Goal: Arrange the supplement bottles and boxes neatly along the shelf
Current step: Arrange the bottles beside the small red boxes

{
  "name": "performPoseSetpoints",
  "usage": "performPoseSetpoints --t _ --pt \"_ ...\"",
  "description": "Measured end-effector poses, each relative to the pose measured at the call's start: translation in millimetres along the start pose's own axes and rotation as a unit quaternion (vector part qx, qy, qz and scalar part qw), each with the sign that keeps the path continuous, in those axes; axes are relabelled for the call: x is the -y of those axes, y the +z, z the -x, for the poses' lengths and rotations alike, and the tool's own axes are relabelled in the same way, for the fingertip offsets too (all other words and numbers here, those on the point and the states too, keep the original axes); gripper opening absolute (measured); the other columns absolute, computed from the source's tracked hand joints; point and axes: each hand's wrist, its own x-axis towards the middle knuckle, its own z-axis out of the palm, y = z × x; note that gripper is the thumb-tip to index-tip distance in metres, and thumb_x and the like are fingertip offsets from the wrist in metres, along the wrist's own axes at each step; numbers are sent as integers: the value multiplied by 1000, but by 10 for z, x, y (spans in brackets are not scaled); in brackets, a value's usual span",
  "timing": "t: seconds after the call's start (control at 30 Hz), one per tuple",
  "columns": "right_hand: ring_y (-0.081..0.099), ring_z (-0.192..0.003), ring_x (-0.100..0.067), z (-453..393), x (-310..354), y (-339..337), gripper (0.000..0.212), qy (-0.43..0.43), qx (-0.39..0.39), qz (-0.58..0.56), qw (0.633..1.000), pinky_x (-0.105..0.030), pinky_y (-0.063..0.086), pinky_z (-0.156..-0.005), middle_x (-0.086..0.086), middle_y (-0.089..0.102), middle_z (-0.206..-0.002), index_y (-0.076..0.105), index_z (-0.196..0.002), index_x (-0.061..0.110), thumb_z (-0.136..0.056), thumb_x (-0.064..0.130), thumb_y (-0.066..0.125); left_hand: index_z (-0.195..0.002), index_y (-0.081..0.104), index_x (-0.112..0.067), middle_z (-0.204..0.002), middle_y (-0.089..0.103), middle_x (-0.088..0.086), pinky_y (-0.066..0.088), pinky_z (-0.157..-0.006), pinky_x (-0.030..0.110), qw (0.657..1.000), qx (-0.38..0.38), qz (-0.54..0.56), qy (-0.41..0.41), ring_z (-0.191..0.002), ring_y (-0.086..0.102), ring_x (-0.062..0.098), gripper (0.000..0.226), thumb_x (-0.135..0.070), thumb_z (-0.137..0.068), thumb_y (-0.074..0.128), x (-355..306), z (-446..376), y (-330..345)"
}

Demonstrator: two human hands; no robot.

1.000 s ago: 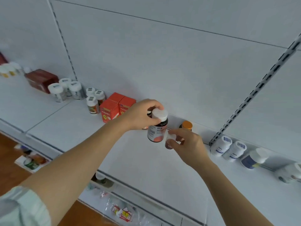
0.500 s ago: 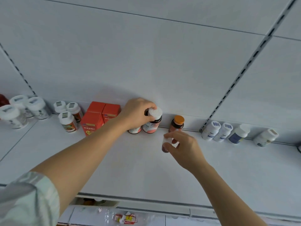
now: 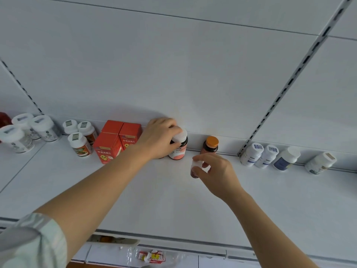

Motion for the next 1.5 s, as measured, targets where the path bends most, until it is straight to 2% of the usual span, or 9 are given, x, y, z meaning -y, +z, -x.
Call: performPoseSetpoints --t 0.47,0.6,0.77,0.87,0.93,1.0,1.17,1.3,1.5 --pt "58 -83 -5 -16 10 -35 22 -21 4 -3 1000 -17 45 -70 19 63 -90 74 -101 25 -81 18 73 -110 69 -20 -106 61 0 36 -95 39 998 39 -39 4 -104 56 26 29 -33 -84 69 -18 -52 -40" --pt "57 -81 -3 -1 19 -76 22 -34 2 5 999 -18 46 -70 24 60 -88 74 -102 25 -81 18 73 -115 66 -20 -109 59 -1 37 -94 38 998 45 -33 -5 -108 55 25 36 -39 -85 69 -47 -44 -74" --pt "59 -76 2 -30 62 -165 19 -54 -38 -30 997 -7 40 -68 33 57 -85 77 -101 21 -82 19 78 -121 64 -19 -113 61 -1 41 -94 39 999 -3 -22 -34 -109 56 25 37 -42 -94 56 -120 59 -220" --pt "60 -74 1 -104 115 -157 16 -98 -53 -59 992 -8 43 -69 22 66 -90 78 -98 16 -82 14 79 -121 63 -21 -110 63 -4 44 -91 39 998 -29 -20 -51 -107 58 22 38 -44 -95 49 -133 242 -282" --pt "62 -79 1 -166 157 -115 14 -110 -49 -71 990 -10 44 -72 15 71 -94 79 -97 16 -82 15 78 -119 64 -19 -108 64 -2 46 -88 40 997 -52 -14 -63 -104 59 24 38 -42 -95 47 -132 388 -320" --pt "63 -86 1 -213 214 -63 14 -121 -42 -76 989 -9 45 -76 15 71 -96 79 -97 16 -84 17 78 -115 65 -16 -108 65 0 47 -86 42 995 -60 -16 -72 -103 59 26 36 -40 -95 47 -109 542 -360" --pt "64 -78 -4 -202 554 130 13 -159 -27 -72 984 -12 46 -72 15 69 -89 78 -98 17 -85 17 76 -122 62 -14 -118 62 1 45 -92 43 992 -44 -28 -114 -111 56 25 42 -42 -96 45 72 1003 -553" --pt "60 -73 2 -141 978 320 14 -180 -18 -55 982 -7 44 -69 16 67 -85 78 -95 17 -82 14 78 -124 63 -15 -122 62 3 45 -94 43 988 -52 -35 -142 -113 57 25 45 -45 -96 44 257 1376 -804" --pt "62 -74 -6 38 1751 786 12 -197 -4 -36 980 -18 48 -70 10 72 -85 77 -92 22 -82 16 77 -120 66 -12 -116 65 5 48 -88 41 984 -63 -50 -158 -106 60 27 50 -47 -94 42 649 2138 -1256"
